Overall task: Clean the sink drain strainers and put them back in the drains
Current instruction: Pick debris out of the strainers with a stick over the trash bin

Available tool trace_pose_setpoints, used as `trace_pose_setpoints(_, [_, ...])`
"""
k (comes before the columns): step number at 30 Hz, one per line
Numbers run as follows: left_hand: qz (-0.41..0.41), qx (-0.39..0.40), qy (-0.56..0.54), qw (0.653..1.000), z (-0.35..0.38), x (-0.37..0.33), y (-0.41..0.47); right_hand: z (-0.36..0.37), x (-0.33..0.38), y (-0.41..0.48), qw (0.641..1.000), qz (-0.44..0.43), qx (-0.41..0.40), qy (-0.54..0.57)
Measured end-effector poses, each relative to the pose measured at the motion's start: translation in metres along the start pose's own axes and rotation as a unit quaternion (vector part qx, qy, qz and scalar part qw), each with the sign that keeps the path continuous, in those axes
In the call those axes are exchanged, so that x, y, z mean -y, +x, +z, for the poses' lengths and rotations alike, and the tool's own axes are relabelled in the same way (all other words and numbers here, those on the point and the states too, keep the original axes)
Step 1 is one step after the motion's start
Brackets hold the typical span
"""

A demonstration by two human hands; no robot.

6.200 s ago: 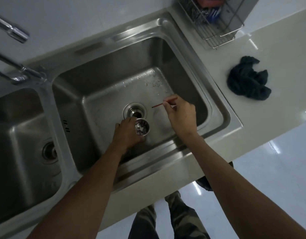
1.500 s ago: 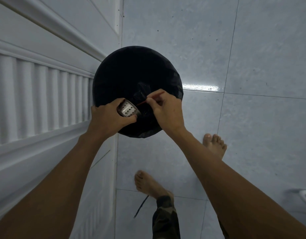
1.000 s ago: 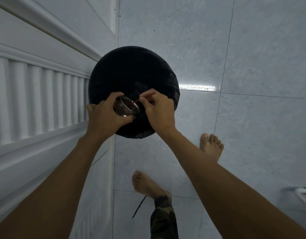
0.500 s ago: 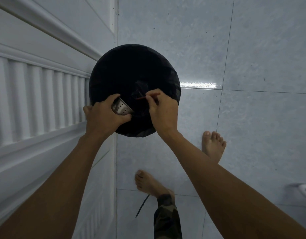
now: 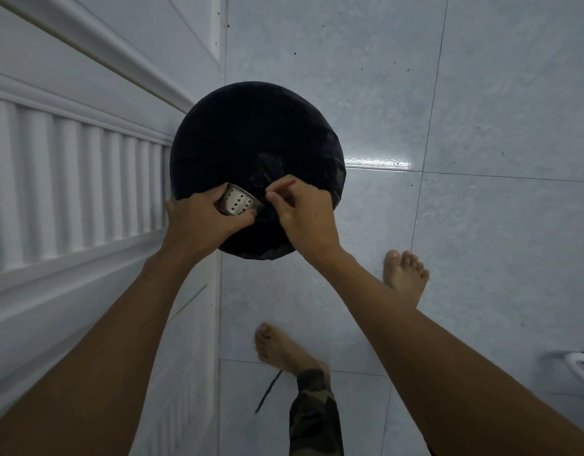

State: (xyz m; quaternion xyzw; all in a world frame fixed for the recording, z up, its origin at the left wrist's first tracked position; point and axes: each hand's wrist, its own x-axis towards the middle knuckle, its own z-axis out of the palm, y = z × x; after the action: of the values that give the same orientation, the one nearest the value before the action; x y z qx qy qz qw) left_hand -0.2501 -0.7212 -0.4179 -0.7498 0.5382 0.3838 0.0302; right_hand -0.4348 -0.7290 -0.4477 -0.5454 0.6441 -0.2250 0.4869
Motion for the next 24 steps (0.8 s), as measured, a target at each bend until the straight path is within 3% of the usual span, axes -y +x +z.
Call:
trace_pose_setpoints(3, [-0.008, 0.01, -0.014, 1.0, -0.003, 0.0, -0.002, -0.009, -0.002, 0.008, 0.997, 0.01, -0.077, 0.007])
trace_pose_setpoints(7, [-0.01, 0.012, -0.048, 0.999, -0.007, 0.003, -0.005, -0.008, 0.001, 0.008, 0.998, -0.036, 0.042, 0.014])
trace_pose_setpoints(12, [-0.01, 0.02, -0.086, 0.996, -0.008, 0.006, -0.01, -0.012, -0.002, 0.009, 0.998, -0.021, -0.049, 0.017])
trace_pose_setpoints(16, [0.006, 0.012, -0.101, 0.995, -0.008, 0.002, -0.014, -0.005, 0.005, 0.002, 0.996, -0.086, 0.035, 0.018])
trace_pose_setpoints(21, [0.008, -0.011, -0.11, 0.994, -0.005, -0.002, -0.016, -0.013, 0.005, 0.006, 0.996, -0.068, -0.063, -0.007])
trace_pose_setpoints(24, [0.013, -0.041, -0.107, 0.993, -0.001, -0.003, -0.015, -0.012, 0.012, 0.0, 0.994, -0.109, -0.03, 0.001])
